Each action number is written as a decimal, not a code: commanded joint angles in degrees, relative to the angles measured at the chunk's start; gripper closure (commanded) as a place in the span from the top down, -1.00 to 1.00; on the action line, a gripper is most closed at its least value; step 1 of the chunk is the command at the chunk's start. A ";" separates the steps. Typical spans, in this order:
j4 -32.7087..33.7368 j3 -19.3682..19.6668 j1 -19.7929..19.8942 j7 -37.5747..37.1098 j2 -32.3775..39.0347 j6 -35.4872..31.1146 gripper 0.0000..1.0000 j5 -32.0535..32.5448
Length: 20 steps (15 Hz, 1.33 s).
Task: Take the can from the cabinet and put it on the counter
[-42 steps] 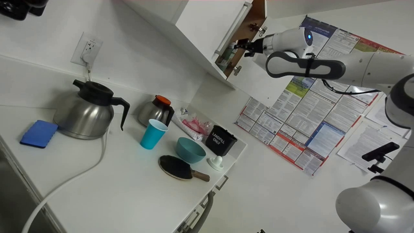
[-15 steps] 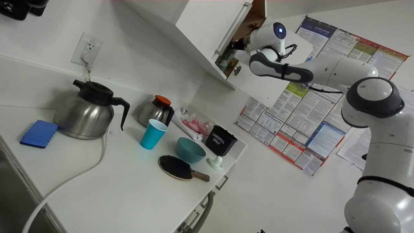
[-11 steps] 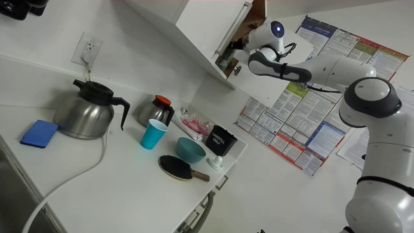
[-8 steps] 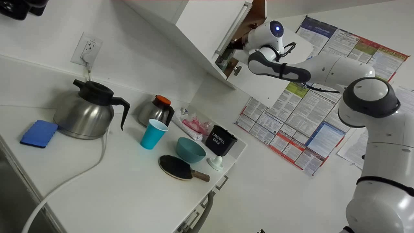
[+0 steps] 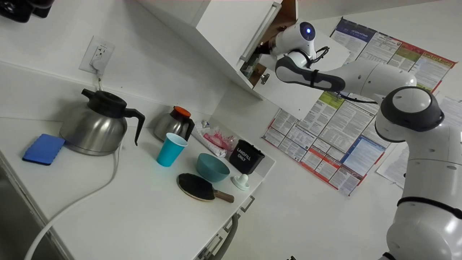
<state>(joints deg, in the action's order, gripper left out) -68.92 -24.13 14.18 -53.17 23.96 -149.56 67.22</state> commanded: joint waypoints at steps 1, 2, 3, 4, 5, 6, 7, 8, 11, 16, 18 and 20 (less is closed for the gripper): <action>-1.26 -0.32 0.30 -1.44 -3.64 1.30 -0.04 -0.88; -2.03 -0.47 0.67 -1.40 -4.68 1.36 -0.04 -1.63; -3.12 -0.58 1.14 -1.25 -6.05 1.55 -0.04 -2.72; -4.08 -0.67 1.56 -0.86 -7.32 1.81 -0.04 -3.84; -5.34 -0.75 2.05 -0.51 -8.79 1.99 -0.04 -5.13; -6.95 -0.70 2.51 -0.27 -10.49 2.24 -0.04 -6.31; -9.17 -0.52 3.10 -0.53 -12.61 2.16 -0.04 -7.19; -11.19 -0.27 3.59 -0.91 -14.55 2.12 -0.04 -7.91; -19.93 0.81 5.26 -3.25 -22.34 1.53 -0.04 -8.47; -34.81 1.99 6.65 -9.04 -34.39 0.24 -0.04 -7.74; -40.19 2.34 6.37 -12.18 -37.94 -0.31 -0.04 -6.85; -45.27 2.16 6.29 -15.85 -40.77 -1.57 -0.04 -5.08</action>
<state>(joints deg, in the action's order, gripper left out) -105.56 -22.49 19.94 -63.57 -10.13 -148.50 59.68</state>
